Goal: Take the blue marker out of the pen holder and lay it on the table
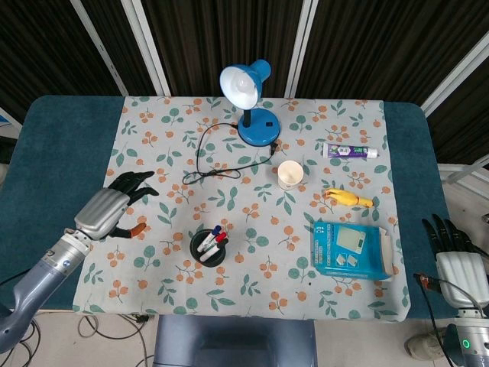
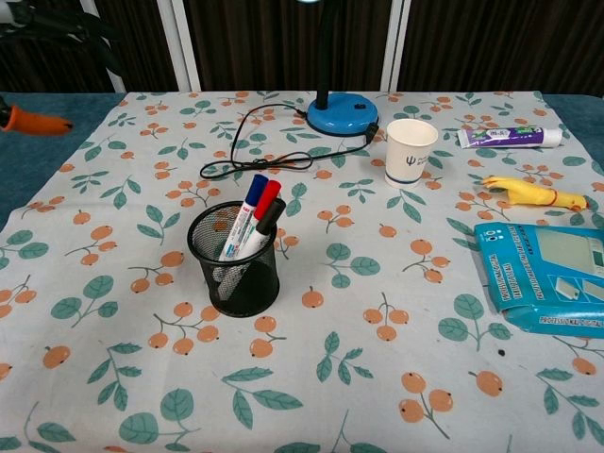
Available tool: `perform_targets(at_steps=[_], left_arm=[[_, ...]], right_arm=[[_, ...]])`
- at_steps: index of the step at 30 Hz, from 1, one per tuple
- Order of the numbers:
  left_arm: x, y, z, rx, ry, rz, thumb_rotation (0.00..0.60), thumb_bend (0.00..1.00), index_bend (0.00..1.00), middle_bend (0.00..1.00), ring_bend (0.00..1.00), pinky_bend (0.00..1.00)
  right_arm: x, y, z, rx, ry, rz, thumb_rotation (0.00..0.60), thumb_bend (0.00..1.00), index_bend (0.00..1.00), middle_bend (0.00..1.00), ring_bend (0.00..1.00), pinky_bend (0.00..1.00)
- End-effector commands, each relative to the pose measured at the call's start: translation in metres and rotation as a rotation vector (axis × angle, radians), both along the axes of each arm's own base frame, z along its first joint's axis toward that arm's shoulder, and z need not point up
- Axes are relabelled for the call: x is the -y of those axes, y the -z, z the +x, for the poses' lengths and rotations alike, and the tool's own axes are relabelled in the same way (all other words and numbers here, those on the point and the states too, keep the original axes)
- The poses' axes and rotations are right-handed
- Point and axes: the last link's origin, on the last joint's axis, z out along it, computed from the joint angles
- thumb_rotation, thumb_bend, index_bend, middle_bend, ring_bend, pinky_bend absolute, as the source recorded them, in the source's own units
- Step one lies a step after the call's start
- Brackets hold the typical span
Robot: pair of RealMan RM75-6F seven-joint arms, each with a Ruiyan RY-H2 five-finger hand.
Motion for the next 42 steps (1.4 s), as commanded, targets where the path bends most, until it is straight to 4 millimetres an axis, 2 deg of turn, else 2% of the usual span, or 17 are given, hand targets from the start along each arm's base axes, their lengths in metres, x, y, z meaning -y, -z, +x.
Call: perform_targets(at_steps=[1, 11, 22, 42], left_arm=[[-0.008, 0.021, 0.022, 0.045, -0.011, -0.073, 0.600, 0.28, 0.25, 0.01, 0.00, 0.00], [-0.018, 0.066, 0.049, 0.092, -0.035, -0.141, 0.600, 0.27, 0.31, 0.03, 0.00, 0.00], [-0.024, 0.100, 0.054, 0.064, -0.081, -0.198, 0.600, 0.26, 0.33, 0.04, 0.00, 0.00], [-0.024, 0.131, 0.066, 0.075, -0.059, -0.250, 0.600, 0.26, 0.42, 0.04, 0.00, 0.00]], right_arm=[[0.000, 0.000, 0.000, 0.001, 0.001, -0.001, 0.600, 0.14, 0.02, 0.00, 0.06, 0.18], [0.000, -0.001, 0.000, 0.003, -0.002, -0.005, 0.600, 0.14, 0.02, 0.00, 0.06, 0.18], [0.000, -0.001, 0.000, 0.004, -0.004, -0.007, 0.600, 0.14, 0.02, 0.00, 0.06, 0.18], [-0.001, -0.002, 0.001, 0.010, -0.003, -0.004, 0.600, 0.14, 0.02, 0.00, 0.06, 0.18]])
